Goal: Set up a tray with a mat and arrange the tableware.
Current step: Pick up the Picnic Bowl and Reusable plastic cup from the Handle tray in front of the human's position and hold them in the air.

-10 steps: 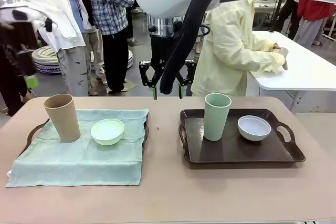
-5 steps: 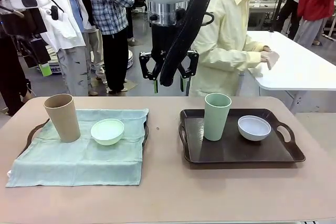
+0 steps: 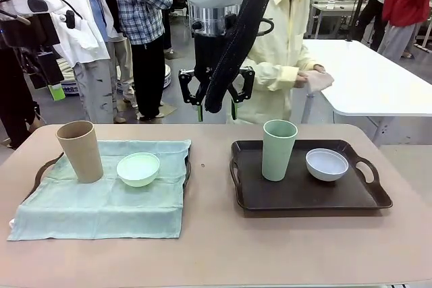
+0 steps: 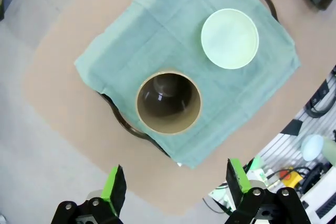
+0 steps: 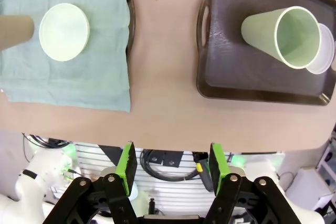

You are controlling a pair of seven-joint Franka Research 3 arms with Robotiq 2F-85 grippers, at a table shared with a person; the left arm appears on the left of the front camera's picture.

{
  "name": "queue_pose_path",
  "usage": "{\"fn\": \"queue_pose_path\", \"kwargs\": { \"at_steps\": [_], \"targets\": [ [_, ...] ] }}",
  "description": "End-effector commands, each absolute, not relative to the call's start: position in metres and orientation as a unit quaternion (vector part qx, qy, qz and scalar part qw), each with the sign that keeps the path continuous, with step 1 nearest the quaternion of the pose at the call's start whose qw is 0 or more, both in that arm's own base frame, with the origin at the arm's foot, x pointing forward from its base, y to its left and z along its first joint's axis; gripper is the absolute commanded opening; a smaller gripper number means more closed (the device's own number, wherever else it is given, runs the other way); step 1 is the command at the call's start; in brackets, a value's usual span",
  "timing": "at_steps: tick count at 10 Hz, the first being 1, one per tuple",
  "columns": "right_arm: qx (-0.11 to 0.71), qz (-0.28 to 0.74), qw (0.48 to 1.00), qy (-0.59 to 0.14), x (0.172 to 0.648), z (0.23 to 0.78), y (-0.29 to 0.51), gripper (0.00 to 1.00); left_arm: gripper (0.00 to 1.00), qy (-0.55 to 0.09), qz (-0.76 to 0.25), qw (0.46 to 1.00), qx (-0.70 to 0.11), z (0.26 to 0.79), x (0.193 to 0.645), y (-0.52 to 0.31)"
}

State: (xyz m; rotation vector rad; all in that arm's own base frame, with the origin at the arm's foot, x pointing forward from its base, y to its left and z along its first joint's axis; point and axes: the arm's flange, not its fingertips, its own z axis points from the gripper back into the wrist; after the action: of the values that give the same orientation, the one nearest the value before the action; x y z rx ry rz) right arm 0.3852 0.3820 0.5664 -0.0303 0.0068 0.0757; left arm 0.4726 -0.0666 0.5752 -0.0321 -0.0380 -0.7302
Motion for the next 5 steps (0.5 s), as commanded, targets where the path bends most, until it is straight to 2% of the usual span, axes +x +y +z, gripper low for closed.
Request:
{"fn": "queue_pose_path", "kwargs": {
  "at_steps": [1,5],
  "targets": [
    [-0.014,0.034,0.999,0.006,0.3844,0.5652,0.3821,0.72,1.00,-0.018,-0.369,0.929,-0.008,0.5752,0.4673,-0.0648],
    [-0.014,0.034,0.999,0.006,0.3844,0.5652,0.3821,0.72,1.00,-0.018,-0.369,0.929,-0.008,0.5752,0.4673,-0.0648]
  ]
}}
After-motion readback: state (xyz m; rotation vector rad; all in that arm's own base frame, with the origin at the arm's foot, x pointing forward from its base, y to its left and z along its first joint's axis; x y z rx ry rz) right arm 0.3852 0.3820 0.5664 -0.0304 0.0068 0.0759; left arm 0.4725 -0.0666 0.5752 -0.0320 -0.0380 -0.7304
